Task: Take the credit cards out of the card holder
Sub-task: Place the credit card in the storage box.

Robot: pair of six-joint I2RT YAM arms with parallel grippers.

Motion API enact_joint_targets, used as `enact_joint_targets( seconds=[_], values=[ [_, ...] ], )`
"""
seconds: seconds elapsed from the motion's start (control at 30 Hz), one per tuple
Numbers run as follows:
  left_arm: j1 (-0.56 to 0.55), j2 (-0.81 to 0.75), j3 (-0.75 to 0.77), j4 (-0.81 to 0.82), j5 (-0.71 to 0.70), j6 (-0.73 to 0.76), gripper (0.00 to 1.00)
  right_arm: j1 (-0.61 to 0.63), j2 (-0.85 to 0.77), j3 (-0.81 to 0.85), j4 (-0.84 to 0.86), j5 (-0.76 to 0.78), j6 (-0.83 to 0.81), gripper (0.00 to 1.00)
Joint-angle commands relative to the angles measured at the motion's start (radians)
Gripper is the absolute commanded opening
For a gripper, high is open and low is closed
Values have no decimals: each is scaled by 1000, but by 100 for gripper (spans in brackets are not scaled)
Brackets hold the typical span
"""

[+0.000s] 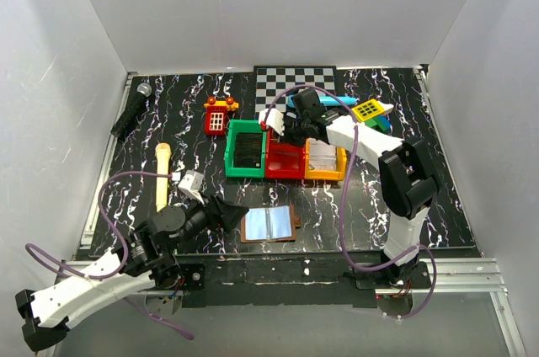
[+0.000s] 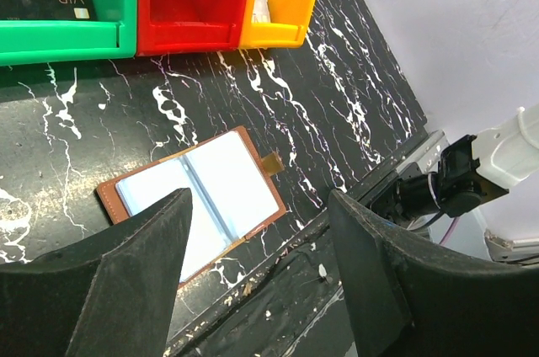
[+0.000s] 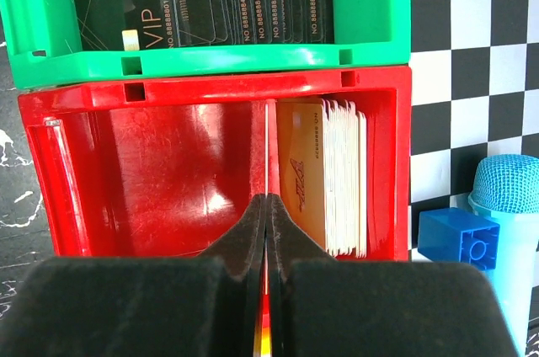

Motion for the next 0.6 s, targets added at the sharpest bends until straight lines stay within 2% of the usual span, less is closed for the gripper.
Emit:
enact_joint_targets(
  seconds=[0.0, 0.57],
  values=[
    [5, 26, -7, 36, 12, 17, 65, -5, 23, 43, 31, -27, -13, 1],
    [5, 51, -3, 40, 29, 17, 65, -5, 55, 57, 17, -18, 4, 1]
  ],
)
